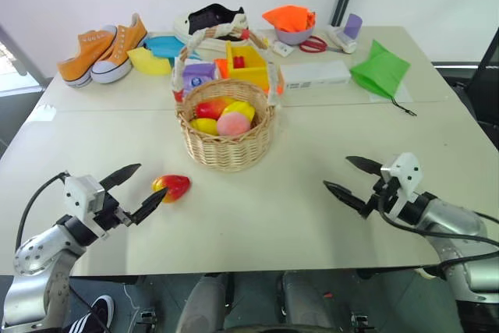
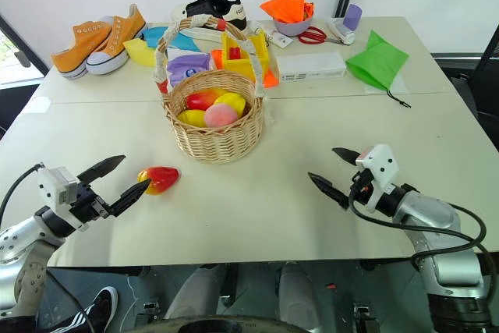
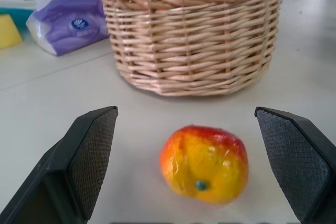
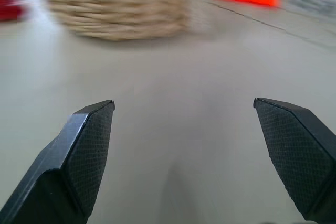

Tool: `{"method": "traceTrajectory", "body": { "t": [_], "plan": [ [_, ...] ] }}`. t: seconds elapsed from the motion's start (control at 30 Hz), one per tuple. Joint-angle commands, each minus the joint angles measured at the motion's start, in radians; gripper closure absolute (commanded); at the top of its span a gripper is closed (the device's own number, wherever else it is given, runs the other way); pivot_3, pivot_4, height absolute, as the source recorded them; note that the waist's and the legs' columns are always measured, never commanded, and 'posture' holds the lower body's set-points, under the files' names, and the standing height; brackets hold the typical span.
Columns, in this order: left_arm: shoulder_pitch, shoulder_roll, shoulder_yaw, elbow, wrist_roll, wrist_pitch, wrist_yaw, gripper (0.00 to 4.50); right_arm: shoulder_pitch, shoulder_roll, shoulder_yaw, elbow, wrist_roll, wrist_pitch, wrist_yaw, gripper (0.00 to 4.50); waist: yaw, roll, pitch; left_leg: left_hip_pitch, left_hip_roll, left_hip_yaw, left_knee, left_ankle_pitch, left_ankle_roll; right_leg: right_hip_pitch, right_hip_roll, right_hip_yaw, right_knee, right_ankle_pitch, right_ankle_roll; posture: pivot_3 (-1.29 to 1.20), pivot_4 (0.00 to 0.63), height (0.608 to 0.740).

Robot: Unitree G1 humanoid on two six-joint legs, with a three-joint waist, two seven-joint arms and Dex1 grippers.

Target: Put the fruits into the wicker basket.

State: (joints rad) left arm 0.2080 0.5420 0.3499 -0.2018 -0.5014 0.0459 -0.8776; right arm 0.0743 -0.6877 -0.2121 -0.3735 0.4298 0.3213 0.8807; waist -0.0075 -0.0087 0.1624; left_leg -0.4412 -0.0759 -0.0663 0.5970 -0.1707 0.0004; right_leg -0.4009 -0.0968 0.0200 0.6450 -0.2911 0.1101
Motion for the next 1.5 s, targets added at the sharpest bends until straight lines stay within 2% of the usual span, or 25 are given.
{"method": "traceTrajectory", "body": {
  "t": [0.03, 0.33, 0.5, 0.63, 0.67, 0.77, 0.9, 1.03, 1.13, 1.2, 1.3, 1.37, 1.5],
  "plan": [
    [-0.009, 0.007, -0.038, -0.001, 0.035, 0.017, 0.021, 0.00, -0.001, -0.065, 0.027, -0.079, 0.023, 0.011, 0.074, 0.07, 0.003, -0.001, 0.000, 0.000, 0.000, 0.000, 0.000, 0.000, 0.000, 0.000, 0.000, 0.000, -0.001, 0.000, 0.000, 0.00, 0.150, 0.740],
    [-0.052, -0.033, -0.109, -0.009, 0.028, 0.188, 0.128, 0.00, -0.130, -0.123, 0.097, -0.106, 0.032, 0.039, 0.123, 0.07, 0.000, -0.001, 0.000, 0.000, 0.000, 0.000, 0.000, 0.000, 0.000, 0.001, 0.000, 0.000, -0.001, 0.000, 0.000, 0.00, 0.150, 0.740],
    [-0.050, -0.031, -0.145, -0.010, 0.069, 0.171, 0.133, 0.00, -0.194, -0.105, 0.140, -0.072, 0.013, 0.030, 0.107, 0.07, -0.001, -0.001, 0.000, 0.000, 0.000, 0.000, 0.000, 0.000, 0.000, 0.001, 0.000, 0.000, -0.001, 0.000, 0.000, 0.00, 0.150, 0.740],
    [-0.063, -0.046, -0.142, -0.008, 0.046, 0.178, 0.131, 0.00, -0.214, -0.092, 0.156, -0.057, 0.005, 0.028, 0.095, 0.07, 0.001, -0.001, 0.000, 0.000, 0.000, 0.000, 0.000, 0.000, 0.000, 0.001, 0.000, 0.000, -0.001, 0.000, 0.000, 0.00, 0.150, 0.740],
    [-0.064, -0.045, -0.139, -0.008, 0.044, 0.179, 0.130, 0.54, -0.211, -0.088, 0.156, -0.052, 0.005, 0.028, 0.091, 0.00, 0.002, -0.001, 0.000, 0.000, 0.000, 0.000, 0.000, 0.000, 0.000, 0.001, 0.000, 0.000, -0.001, 0.000, 0.000, 0.00, 0.150, 0.740],
    [-0.065, -0.054, -0.118, -0.020, 0.008, 0.194, 0.137, 1.77, -0.200, -0.085, 0.157, -0.050, 0.004, 0.028, 0.089, 0.00, 0.002, -0.001, 0.000, 0.000, 0.000, 0.000, 0.000, 0.000, 0.000, 0.001, 0.000, 0.000, -0.001, 0.000, 0.000, 0.00, 0.150, 0.740],
    [-0.036, -0.036, -0.101, -0.032, 0.009, 0.163, 0.103, 1.77, -0.201, -0.082, 0.153, -0.056, 0.009, 0.033, 0.080, 0.00, -0.001, -0.001, 0.000, 0.000, 0.000, 0.000, 0.000, 0.000, 0.000, 0.000, 0.000, 0.000, -0.001, 0.000, 0.000, 0.00, 0.150, 0.740],
    [0.004, -0.012, -0.008, -0.084, -0.118, 0.207, 0.056, 1.77, -0.186, -0.067, 0.132, -0.058, 0.027, 0.022, 0.071, 0.00, -0.003, -0.001, 0.000, 0.000, 0.000, 0.000, 0.000, 0.000, 0.000, 0.000, 0.000, 0.000, -0.001, 0.000, 0.000, 0.00, 0.150, 0.740],
    [-0.002, 0.050, 0.120, -0.194, -0.417, 0.388, 0.073, 1.77, -0.173, -0.015, 0.104, -0.058, 0.055, 0.022, 0.023, 0.00, -0.003, -0.002, 0.001, -0.001, 0.000, -0.001, 0.000, 0.000, 0.000, 0.000, 0.000, -0.001, -0.001, 0.000, 0.000, 0.00, 0.150, 0.740],
    [-0.067, 0.084, 0.120, -0.242, -0.416, 0.429, 0.154, 1.77, -0.180, 0.016, 0.108, -0.051, 0.052, 0.020, -0.002, 0.00, 0.002, -0.001, 0.001, -0.001, 0.000, -0.001, 0.001, 0.000, 0.000, -0.001, 0.000, -0.001, 0.000, 0.000, 0.000, 0.00, 0.150, 0.740],
    [-0.231, 0.074, 0.043, -0.283, -0.381, 0.449, 0.265, 1.77, -0.205, 0.045, 0.137, -0.034, 0.034, 0.019, -0.017, 0.00, 0.016, -0.002, 0.001, 0.000, 0.000, -0.001, 0.003, 0.000, 0.000, 0.000, 0.000, -0.001, 0.000, 0.000, 0.000, 0.00, 0.150, 0.740],
    [-0.371, 0.017, -0.034, -0.262, -0.345, 0.461, 0.357, 1.77, -0.234, 0.076, 0.156, -0.020, 0.022, 0.009, -0.034, 0.00, 0.020, -0.002, 0.000, 0.000, -0.001, 0.000, 0.004, 0.000, 0.000, 0.003, 0.000, -0.001, 0.000, 0.000, 0.000, 0.00, 0.150, 0.740],
    [-0.575, -0.106, -0.197, -0.173, -0.175, 0.471, 0.525, 1.77, -0.266, 0.110, 0.185, -0.010, -0.001, 0.001, -0.055, 0.00, 0.022, -0.002, 0.000, 0.000, -0.001, 0.000, 0.005, 0.000, 0.000, 0.003, 0.001, -0.001, 0.001, 0.004, 0.007, 0.00, 0.150, 0.740]
  ]
}}
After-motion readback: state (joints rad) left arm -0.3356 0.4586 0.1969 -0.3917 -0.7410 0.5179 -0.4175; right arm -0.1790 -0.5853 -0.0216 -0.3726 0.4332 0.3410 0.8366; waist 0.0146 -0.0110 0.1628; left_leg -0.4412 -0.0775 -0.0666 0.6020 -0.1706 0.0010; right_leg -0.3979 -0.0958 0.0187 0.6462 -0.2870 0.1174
